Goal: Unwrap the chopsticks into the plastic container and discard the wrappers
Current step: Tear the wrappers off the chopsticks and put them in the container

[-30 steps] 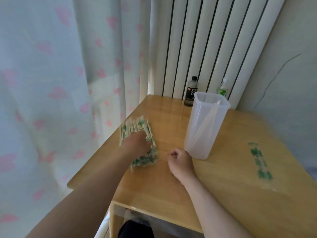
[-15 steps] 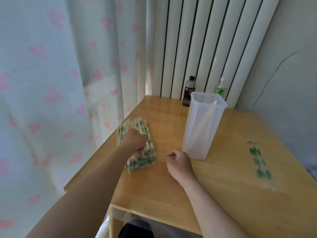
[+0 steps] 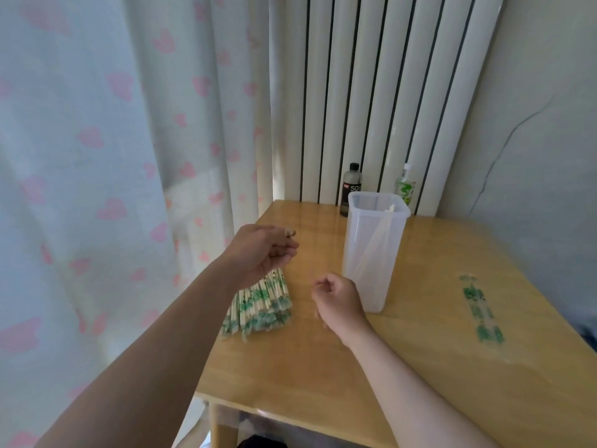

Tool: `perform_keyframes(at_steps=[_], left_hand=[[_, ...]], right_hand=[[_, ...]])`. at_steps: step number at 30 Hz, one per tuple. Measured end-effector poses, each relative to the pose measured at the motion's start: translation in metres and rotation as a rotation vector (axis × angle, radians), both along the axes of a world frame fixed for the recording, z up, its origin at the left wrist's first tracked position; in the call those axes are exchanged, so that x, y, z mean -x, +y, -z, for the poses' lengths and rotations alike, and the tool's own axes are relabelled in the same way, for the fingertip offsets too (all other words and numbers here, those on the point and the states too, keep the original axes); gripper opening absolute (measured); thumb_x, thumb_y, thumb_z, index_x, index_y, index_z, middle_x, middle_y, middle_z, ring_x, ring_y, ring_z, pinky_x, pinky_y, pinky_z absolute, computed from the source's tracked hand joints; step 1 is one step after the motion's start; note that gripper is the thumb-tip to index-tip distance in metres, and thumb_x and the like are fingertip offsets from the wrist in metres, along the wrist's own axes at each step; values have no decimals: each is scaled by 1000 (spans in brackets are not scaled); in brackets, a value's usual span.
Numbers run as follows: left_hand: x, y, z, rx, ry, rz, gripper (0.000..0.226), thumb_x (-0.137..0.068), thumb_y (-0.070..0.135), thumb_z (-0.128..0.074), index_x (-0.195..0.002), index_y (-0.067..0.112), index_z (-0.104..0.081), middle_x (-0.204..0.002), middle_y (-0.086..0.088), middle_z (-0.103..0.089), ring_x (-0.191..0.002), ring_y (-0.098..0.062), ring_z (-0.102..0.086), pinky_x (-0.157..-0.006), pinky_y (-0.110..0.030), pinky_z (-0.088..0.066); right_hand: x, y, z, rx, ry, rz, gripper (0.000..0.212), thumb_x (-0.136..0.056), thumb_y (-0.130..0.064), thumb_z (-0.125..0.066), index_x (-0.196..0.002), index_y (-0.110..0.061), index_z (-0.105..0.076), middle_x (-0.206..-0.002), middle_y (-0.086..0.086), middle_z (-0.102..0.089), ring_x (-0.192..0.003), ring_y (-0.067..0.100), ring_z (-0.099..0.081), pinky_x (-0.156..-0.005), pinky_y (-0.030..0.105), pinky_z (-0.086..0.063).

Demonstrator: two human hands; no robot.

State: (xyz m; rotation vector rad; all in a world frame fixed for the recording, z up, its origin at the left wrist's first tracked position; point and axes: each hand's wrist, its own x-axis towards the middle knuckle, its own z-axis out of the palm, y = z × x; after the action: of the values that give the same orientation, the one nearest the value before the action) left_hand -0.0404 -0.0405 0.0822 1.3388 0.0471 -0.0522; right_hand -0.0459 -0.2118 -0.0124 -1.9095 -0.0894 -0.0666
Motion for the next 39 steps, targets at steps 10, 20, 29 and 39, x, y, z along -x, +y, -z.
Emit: perform_keyframes(at_steps=[10, 20, 29, 39], left_hand=[[11, -57, -34, -128, -171, 91, 15, -95, 13, -67, -94, -1, -71, -63, -5, -60, -46, -13, -49, -40, -22, -42], [3, -96, -28, -374, -217, 48, 21, -90, 26, -76, -88, 5, -74, -56, 6, -43, -47, -12, -33, -47, -25, -32], [6, -110, -26, -483, -321, 52, 24, -95, 24, -69, -90, 2, -75, -80, -15, -68, -78, -22, -65, -75, -34, -57], [12, -128, -18, -574, -321, 369, 19, -100, 16, -60, -86, 5, -63, -79, -12, -65, -68, -23, -66, -64, -34, -57]], right_hand=[[1, -32, -34, 104, -215, -85, 24, -100, -23, -60, -77, -18, -63, -70, -11, -55, -64, 4, -49, -63, 25, -38], [10, -62, -56, -127, -161, -48, 24, -101, -15, -60, -78, -9, -61, -60, -3, -46, -60, 18, -45, -62, 35, -39], [16, -80, -67, -137, -152, -18, 17, -98, -18, -63, -88, -11, -74, -66, -6, -64, -61, 7, -56, -62, 26, -47], [11, -116, -101, -523, -218, 105, 17, -101, -22, -63, -103, -15, -79, -78, 6, -61, -63, 15, -51, -43, 27, -35]])
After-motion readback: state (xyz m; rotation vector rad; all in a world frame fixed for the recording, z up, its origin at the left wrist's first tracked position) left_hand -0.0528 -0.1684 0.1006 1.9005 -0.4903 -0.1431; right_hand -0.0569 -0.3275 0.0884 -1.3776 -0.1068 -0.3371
